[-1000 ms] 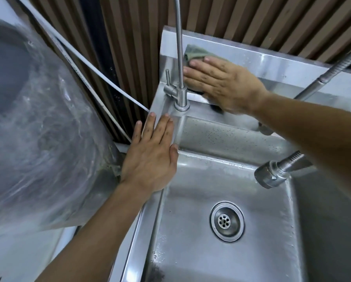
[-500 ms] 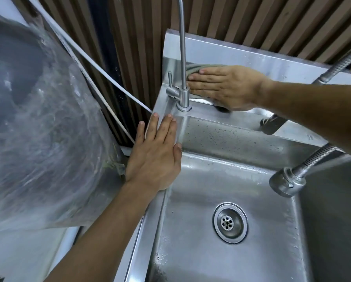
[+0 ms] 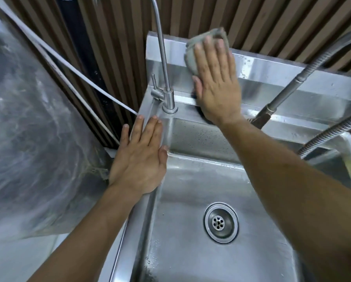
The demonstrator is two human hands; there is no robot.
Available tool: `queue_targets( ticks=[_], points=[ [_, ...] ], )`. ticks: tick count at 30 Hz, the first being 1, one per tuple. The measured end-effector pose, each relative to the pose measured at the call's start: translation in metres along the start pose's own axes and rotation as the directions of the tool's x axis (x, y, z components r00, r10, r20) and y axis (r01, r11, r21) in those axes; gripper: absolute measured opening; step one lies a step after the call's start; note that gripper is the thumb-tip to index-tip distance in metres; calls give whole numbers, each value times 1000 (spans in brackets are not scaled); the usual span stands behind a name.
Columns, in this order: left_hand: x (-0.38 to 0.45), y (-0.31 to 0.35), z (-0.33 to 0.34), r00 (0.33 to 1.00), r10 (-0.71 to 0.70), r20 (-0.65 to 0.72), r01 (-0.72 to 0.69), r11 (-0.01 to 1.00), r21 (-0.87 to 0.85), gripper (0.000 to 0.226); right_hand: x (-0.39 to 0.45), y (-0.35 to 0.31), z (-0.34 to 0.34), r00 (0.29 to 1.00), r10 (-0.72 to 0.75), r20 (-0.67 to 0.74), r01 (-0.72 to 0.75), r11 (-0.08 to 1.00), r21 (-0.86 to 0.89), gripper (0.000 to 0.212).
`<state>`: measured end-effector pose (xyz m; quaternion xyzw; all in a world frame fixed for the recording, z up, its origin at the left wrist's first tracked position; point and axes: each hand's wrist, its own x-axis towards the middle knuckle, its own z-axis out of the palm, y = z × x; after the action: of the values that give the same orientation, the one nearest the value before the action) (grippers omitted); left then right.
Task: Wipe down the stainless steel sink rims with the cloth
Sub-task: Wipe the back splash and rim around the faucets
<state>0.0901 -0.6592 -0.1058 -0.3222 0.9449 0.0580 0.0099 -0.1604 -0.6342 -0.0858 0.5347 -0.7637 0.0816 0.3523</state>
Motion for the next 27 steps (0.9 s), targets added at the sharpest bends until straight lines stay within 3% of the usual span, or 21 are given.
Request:
queue_targets(
  ticks=[1, 3, 5, 6, 7, 9, 10, 13, 15, 16, 18, 20, 21, 22, 23, 24, 26, 27],
  points=[
    [-1, 1, 0, 1000, -2, -6, 2, 1000, 3, 70, -13, 3, -3, 983, 184, -2, -183, 983, 23, 58],
    [-2, 3, -1, 1000, -8, -8, 8, 1000, 0, 70, -24, -4, -4, 870, 493, 0, -491, 868, 73, 60],
    [-1, 3, -1, 1000, -7, -7, 7, 1000, 3, 69, -13, -14, -4, 767, 641, -21, -635, 764, 115, 62],
    [-1, 3, -1, 1000, -7, -3, 7, 1000, 10, 69, -5, -19, -3, 772, 635, -35, -627, 769, 120, 62],
    [0, 3, -1, 1000, -9, -1, 9, 1000, 18, 69, 2, -26, -1, 831, 555, -36, -547, 828, 120, 63],
    [-1, 3, -1, 1000, -13, 0, 13, 1000, 26, 70, 15, -41, 6, 972, 232, -32, -228, 968, 102, 59],
    [-1, 2, -1, 1000, -13, -5, 13, 1000, 27, 71, 23, -44, 9, 997, 64, -42, -61, 995, 80, 56],
    [0, 2, 0, 1000, -7, -14, 7, 1000, 21, 72, 37, -35, 19, 965, -255, -59, 255, 967, -13, 53],
    [1, 2, 1, 1000, -8, -12, 9, 1000, 17, 72, 29, -21, 19, 942, -332, -47, 329, 942, -66, 52],
    [0, 2, 1, 1000, -8, -7, 8, 1000, 20, 72, 19, -15, 19, 965, -258, -45, 256, 965, -50, 53],
    [-1, 2, 0, 1000, -7, -2, 7, 1000, 28, 72, -5, -9, 16, 983, 170, -69, -166, 985, 49, 57],
    [-1, 2, 0, 1000, -6, -4, 6, 1000, 24, 72, -16, -10, 10, 793, 603, -85, -580, 791, 196, 62],
    [-1, 2, 0, 1000, -5, -5, 5, 1000, 20, 72, -14, -12, 6, 697, 713, -76, -676, 689, 260, 63],
    [-1, 2, 0, 1000, -2, -9, 3, 1000, 18, 72, -10, -13, 2, 644, 762, -65, -716, 631, 298, 64],
    [0, 2, 1, 1000, -1, -13, 1, 1000, 16, 72, -6, -14, 0, 647, 760, -59, -715, 632, 299, 64],
    [-1, 1, 2, 1000, -2, -15, 2, 1000, 15, 72, -3, -15, 0, 713, 699, -57, -666, 700, 258, 64],
    [-1, 1, 2, 1000, -6, -14, 6, 1000, 15, 71, -3, -17, 5, 935, 354, -33, -347, 929, 127, 60],
    [-1, 1, 2, 1000, -6, -12, 6, 1000, 15, 71, -1, -17, 7, 991, 134, -13, -133, 987, 90, 57]
  ],
)
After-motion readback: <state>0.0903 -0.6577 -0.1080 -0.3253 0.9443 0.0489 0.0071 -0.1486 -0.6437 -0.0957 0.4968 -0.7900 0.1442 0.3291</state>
